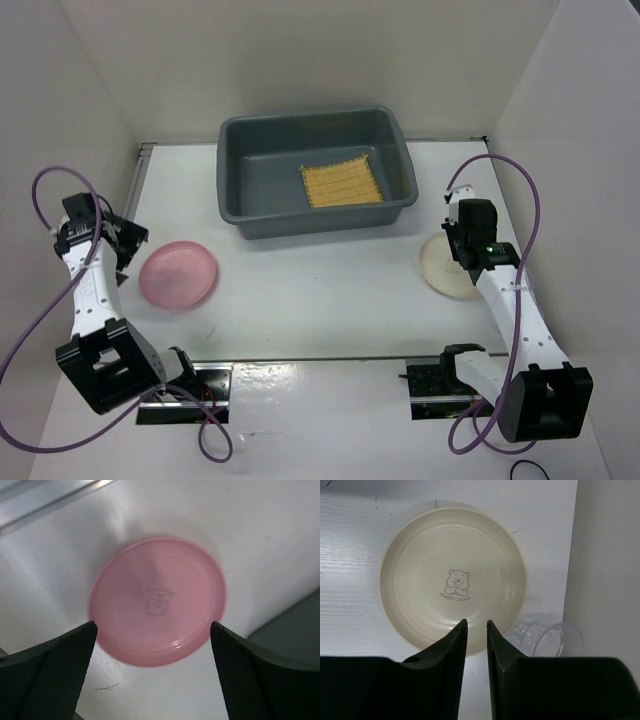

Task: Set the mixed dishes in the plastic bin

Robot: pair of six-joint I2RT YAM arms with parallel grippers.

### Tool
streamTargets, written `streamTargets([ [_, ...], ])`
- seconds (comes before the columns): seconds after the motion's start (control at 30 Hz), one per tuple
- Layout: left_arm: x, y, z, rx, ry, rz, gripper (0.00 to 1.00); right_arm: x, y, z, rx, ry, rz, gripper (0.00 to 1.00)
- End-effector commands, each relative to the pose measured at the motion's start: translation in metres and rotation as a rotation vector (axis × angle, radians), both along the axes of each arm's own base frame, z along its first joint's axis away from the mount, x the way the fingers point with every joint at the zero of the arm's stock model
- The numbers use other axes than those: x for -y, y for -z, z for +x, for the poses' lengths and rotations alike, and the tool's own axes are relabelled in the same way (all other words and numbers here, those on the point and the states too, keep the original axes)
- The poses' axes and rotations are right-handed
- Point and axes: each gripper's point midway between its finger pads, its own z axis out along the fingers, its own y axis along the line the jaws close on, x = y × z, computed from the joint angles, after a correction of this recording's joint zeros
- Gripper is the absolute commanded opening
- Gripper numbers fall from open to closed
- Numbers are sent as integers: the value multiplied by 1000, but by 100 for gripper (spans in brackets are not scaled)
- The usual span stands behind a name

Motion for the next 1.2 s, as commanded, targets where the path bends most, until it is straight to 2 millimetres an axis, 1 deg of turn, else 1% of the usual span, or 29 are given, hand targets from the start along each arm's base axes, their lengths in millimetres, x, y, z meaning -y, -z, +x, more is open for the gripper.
streamTargets([
  [0.0, 4, 29, -8, 17, -145, -133, 100, -1, -10, 5, 51, -4, 7, 27],
  [0.03, 2, 37, -15, -2, -183, -139, 100, -1, -7, 6, 41, -4, 6, 27],
  [0.07, 3, 40, -15, 6, -192, -141, 100, -1, -7, 6, 40, -4, 6, 27],
  [0.1, 5, 48, -21, 9, -209, -140, 100, -1, -4, 6, 28, -4, 6, 29],
  [0.2, 4, 60, -26, 26, -231, -147, 100, -1, -1, 7, 19, -4, 6, 29],
  [0.27, 6, 72, -29, -13, -234, -168, 100, -1, -1, 7, 19, -4, 6, 29],
  [0.3, 6, 85, -34, -60, -239, -187, 100, -1, -1, 7, 19, -4, 6, 29],
  [0.4, 2, 107, -45, -161, -277, -223, 100, -1, -1, 7, 19, -4, 6, 30],
  [0.43, 1, 110, -44, -180, -264, -225, 100, -1, -1, 7, 19, -4, 6, 30],
  [0.5, 5, 127, -47, -223, -255, -273, 100, -1, -1, 7, 19, -4, 6, 30],
  [0.53, 7, 130, -47, -235, -242, -285, 100, -1, -1, 7, 19, -4, 6, 30],
  [0.57, 11, 138, -46, -240, -234, -311, 100, -1, -1, 7, 19, -4, 6, 30],
  [0.67, 17, 147, -43, -243, -210, -352, 100, -1, -1, 7, 19, -4, 6, 30],
  [0.7, 18, 150, -44, -253, -202, -355, 98, -1, -1, 7, 19, -4, 6, 30],
  [0.77, 18, 152, -40, -240, -172, -360, 84, -1, -1, 7, 19, -4, 6, 31],
  [0.8, 17, 154, -38, -241, -159, -354, 65, -1, -1, 7, 19, -4, 6, 31],
  [0.87, 22, 156, -35, -223, -136, -401, 37, -1, -1, 7, 19, -4, 6, 31],
  [0.9, 22, 160, -34, -223, -131, -422, 12, -1, 3, 5, 10, -4, 5, 31],
  [0.93, 25, 162, -34, -227, -118, -439, 0, -1, 3, 5, 10, -4, 5, 31],
  [1.07, 32, 157, -24, -182, -75, -502, 0, -1, 0, 5, 19, -4, 6, 31],
  [1.13, 28, 140, -11, -123, -29, -490, 0, -1, 0, 5, 19, -4, 6, 31],
  [1.17, 32, 129, -4, -84, -8, -511, 0, -1, 0, 5, 19, -4, 6, 31],
])
